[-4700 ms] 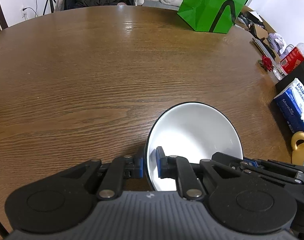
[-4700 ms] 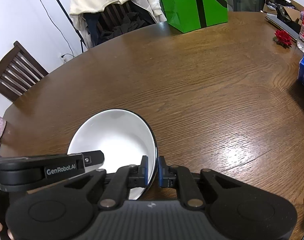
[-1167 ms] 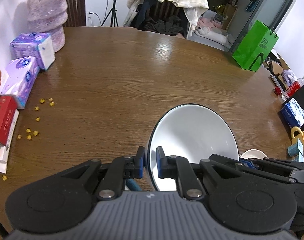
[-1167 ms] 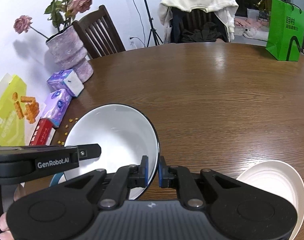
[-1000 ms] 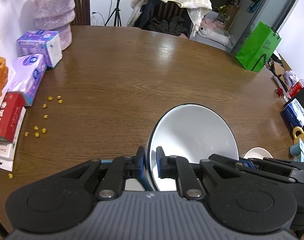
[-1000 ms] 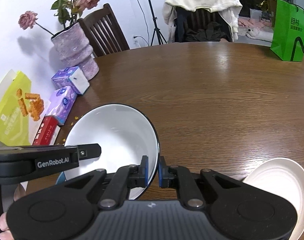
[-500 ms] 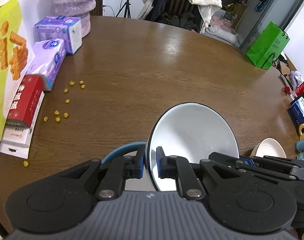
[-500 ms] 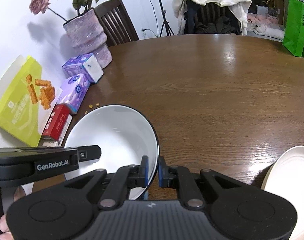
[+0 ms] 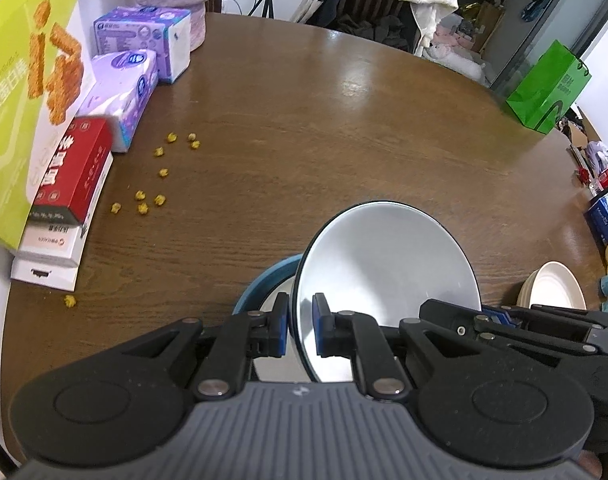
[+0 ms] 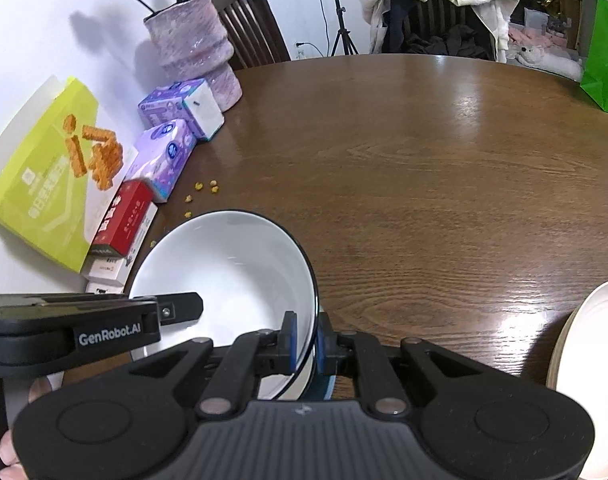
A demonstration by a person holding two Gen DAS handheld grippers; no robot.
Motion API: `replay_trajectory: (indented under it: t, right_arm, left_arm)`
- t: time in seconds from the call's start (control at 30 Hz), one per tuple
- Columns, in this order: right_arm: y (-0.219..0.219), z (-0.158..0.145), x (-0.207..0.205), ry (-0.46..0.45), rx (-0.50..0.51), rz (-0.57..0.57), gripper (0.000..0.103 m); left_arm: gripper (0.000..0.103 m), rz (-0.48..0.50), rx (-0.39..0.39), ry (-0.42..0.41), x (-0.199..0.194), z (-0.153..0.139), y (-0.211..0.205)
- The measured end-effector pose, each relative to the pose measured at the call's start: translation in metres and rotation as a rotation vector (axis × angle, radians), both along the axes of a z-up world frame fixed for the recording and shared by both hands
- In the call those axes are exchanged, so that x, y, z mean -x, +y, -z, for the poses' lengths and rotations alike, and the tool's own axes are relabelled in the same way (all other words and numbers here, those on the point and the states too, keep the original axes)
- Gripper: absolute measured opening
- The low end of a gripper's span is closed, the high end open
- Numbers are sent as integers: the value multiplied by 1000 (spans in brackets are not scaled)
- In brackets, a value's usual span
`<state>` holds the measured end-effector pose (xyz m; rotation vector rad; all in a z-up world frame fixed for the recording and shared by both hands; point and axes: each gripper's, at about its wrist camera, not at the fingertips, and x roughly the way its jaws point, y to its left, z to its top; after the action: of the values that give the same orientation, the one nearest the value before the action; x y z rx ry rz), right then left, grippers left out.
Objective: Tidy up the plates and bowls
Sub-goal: 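Lower the white bowl with both grippers into the nested bowls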
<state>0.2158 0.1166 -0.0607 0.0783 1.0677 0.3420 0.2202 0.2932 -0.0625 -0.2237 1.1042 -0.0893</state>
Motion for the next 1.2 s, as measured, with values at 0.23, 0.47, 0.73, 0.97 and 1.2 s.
replay_trajectory:
  t: [0.23,0.47,0.73,0.97,1.2]
  right_arm:
    - [6,6,2,18,13,-13,9]
    - [10,12,2,33,24,-20,9]
    - [17,22,1,56,43,-38,9]
    - [21,28,-2,51,63,-38,9]
    - [19,32,-5,54,68,-33,9]
  left_arm:
    - [12,-7,4,23,4,10,6]
    - [12,-11,7,44,7,19,8]
    - [12,-13,11,74,8,30,11]
    - [12,-1,6,86,5,36,8]
    - [12,13,-9,97,1,39,5]
